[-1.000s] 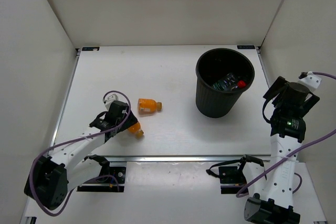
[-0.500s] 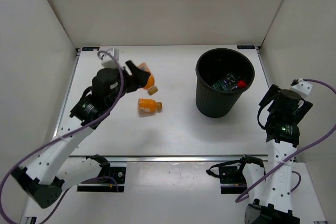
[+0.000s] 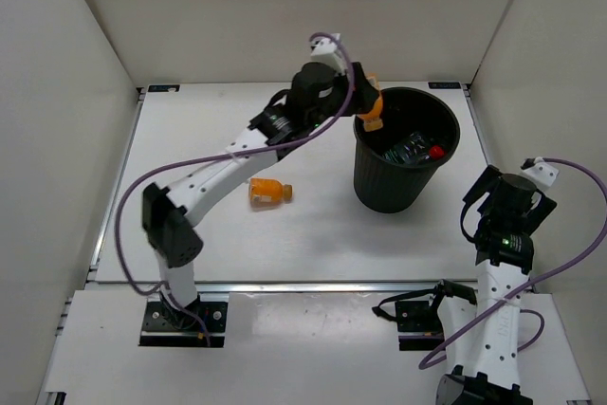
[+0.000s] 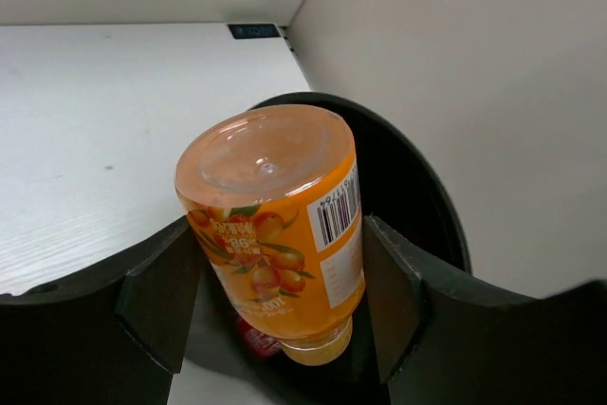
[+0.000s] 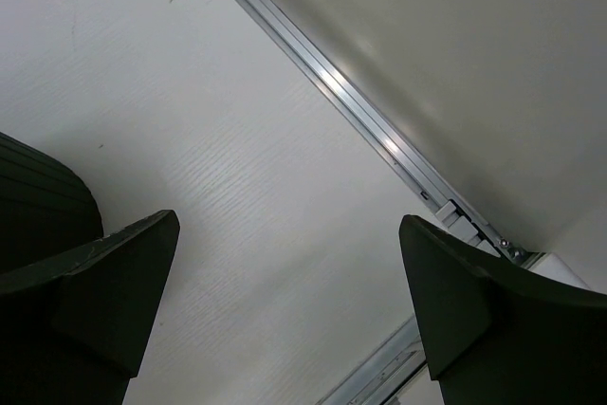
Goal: Put the plastic bottles in the bin
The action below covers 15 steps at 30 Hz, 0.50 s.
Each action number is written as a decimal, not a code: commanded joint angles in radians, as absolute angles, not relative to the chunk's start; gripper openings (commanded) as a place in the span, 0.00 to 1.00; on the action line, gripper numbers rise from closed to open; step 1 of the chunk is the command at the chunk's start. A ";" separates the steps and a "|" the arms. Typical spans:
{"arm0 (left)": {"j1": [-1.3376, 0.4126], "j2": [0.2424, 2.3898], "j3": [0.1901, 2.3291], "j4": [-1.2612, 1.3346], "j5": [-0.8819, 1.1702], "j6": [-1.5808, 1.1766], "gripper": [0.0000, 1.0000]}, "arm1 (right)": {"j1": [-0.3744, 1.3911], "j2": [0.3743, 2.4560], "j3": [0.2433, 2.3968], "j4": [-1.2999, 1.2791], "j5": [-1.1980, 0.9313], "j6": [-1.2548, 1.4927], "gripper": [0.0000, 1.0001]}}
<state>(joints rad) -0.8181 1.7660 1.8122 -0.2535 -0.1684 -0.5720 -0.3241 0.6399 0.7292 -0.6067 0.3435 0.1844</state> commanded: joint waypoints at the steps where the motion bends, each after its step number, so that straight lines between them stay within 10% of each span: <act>1: -0.870 1.891 2.073 -0.259 -0.127 -0.557 0.66 | -0.330 0.626 0.710 -0.594 0.353 0.199 0.99; 6: -0.905 2.060 2.333 -0.402 -0.100 -0.549 0.74 | -0.327 0.618 0.732 -0.617 0.390 0.199 0.99; 8: -0.908 2.056 2.333 -0.407 -0.104 -0.540 0.99 | -0.330 0.615 0.739 -0.618 0.390 0.186 0.99; 15: -0.913 1.916 2.183 -0.376 -0.132 -0.500 0.99 | -0.324 0.600 0.758 -0.635 0.371 0.181 0.99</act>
<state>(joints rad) -0.9184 2.0392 2.1990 -0.3664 -0.1226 -0.5274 -0.3237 0.6132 0.7143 -0.6460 0.3653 0.1837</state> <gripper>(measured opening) 0.988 0.993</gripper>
